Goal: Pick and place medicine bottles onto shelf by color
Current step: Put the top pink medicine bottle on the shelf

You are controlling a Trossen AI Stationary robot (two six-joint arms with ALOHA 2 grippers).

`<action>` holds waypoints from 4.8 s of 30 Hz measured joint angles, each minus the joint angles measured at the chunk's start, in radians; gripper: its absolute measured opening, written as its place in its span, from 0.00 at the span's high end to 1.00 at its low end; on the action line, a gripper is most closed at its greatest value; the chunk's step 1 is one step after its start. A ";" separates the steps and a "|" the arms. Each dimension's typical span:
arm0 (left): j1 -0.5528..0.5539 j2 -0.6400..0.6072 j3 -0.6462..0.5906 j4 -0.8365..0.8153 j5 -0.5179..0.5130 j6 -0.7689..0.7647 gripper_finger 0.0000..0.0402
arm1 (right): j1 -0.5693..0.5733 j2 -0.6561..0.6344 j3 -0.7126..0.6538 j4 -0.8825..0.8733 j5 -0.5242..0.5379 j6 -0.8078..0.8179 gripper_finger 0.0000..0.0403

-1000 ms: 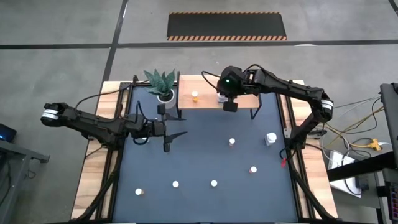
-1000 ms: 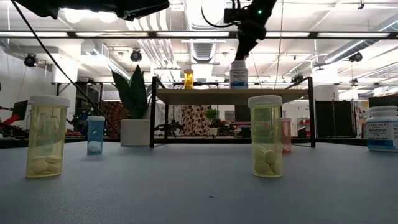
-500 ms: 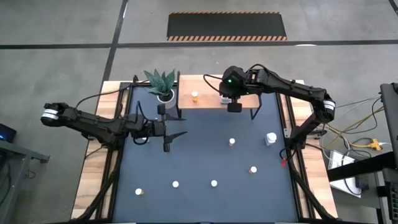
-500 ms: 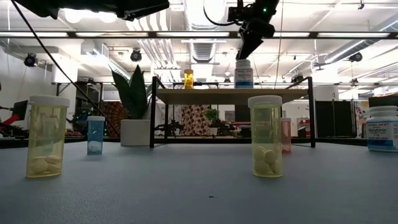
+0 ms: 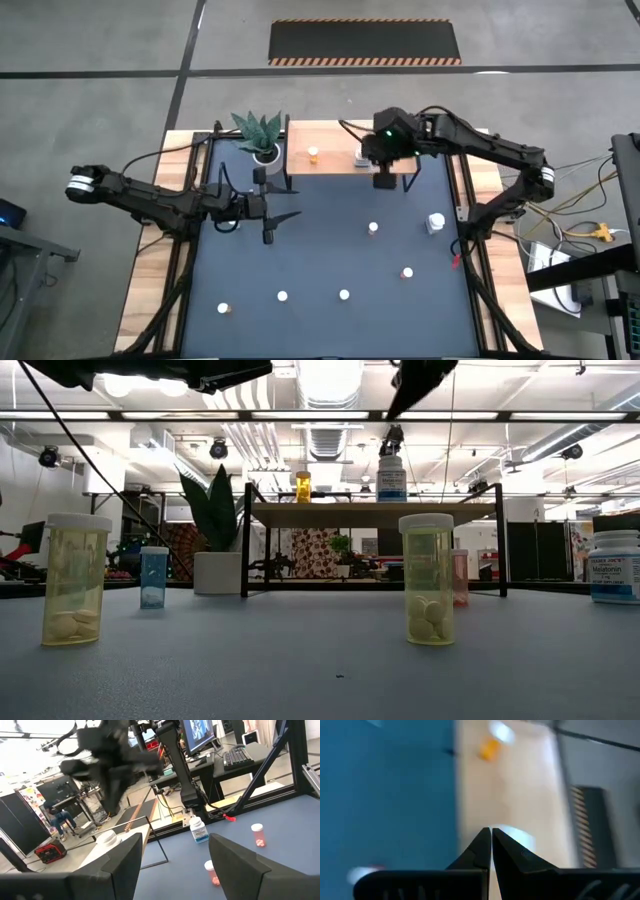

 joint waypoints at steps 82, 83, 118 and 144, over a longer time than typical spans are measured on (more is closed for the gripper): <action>0.000 0.001 -0.013 -0.014 0.000 0.000 0.47 | 0.408 -0.103 -0.981 0.769 0.199 0.583 0.75; 0.000 0.001 -0.013 -0.013 0.001 0.000 0.47 | 0.408 -0.102 -0.981 0.769 0.198 0.583 0.75; -0.001 0.000 -0.014 -0.013 0.001 0.000 0.47 | 0.079 0.204 0.163 0.164 0.151 0.262 0.72; 0.000 0.000 -0.016 -0.019 0.000 0.000 0.47 | -0.255 0.466 0.348 0.027 -0.057 0.333 0.72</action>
